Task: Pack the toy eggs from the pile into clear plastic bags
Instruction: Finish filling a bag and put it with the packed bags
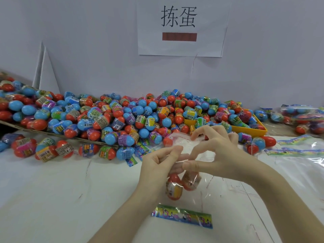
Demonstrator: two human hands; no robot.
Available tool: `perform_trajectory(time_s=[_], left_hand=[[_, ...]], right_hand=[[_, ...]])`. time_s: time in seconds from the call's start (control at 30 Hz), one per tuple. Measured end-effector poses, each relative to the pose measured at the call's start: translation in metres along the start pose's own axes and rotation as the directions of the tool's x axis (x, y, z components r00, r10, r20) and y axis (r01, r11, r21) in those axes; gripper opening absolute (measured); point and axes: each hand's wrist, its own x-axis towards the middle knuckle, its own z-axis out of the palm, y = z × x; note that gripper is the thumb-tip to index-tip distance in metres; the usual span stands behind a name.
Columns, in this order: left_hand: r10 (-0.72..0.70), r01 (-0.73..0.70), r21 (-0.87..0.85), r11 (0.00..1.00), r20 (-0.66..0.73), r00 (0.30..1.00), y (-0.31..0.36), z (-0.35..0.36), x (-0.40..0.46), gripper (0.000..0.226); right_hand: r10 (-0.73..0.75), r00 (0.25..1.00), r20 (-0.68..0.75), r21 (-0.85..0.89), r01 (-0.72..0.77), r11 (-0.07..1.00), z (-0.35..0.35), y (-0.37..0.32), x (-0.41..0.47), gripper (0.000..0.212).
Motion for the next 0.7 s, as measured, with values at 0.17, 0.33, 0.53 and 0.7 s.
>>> perform_trajectory(time_s=[0.17, 0.33, 0.53, 0.7], left_hand=[[-0.027, 0.027, -0.027, 0.999, -0.017, 0.999, -0.003, -0.002, 0.001, 0.015], [-0.044, 0.045, -0.021, 0.999, 0.018, 0.999, -0.002, -0.002, 0.000, 0.023], [-0.085, 0.087, -0.078, 0.993, 0.024, 0.996, -0.001, -0.002, 0.001, 0.017], [-0.077, 0.077, 0.039, 0.996, -0.003, 0.997, -0.008, -0.005, 0.004, 0.012]], right_hand=[[-0.066, 0.997, -0.029, 0.009, 0.066, 0.998, 0.005, 0.000, 0.000, 0.030], [-0.105, 0.993, 0.051, 0.198, 0.093, 0.976, 0.010, 0.003, 0.001, 0.030], [-0.089, 0.994, 0.068, 0.029, 0.088, 0.996, 0.020, 0.004, 0.005, 0.059], [0.127, 0.951, -0.282, 0.510, 0.037, 0.859, 0.001, 0.007, 0.007, 0.032]])
